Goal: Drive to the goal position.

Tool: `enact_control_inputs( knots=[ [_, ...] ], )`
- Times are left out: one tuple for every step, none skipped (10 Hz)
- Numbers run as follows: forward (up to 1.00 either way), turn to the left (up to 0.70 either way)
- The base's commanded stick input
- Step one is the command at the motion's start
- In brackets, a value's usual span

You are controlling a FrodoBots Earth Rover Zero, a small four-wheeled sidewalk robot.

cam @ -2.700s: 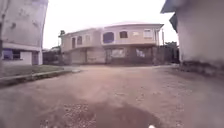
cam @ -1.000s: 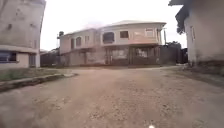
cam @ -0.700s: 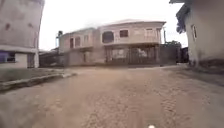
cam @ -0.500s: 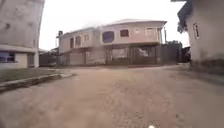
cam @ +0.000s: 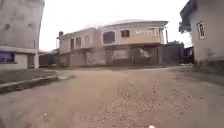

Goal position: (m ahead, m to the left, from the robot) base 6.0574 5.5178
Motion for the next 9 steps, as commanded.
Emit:
enact_control_inputs(
  knots=[
    [0.5, 0.0],
    [0.5, 0.0],
    [0.5, 0.0],
    [0.5, 0.0],
    [0.5, 0.0],
    [0.5, 0.0],
    [0.5, 0.0],
    [0.5, 0.0],
    [0.5, 0.0]
  ],
)
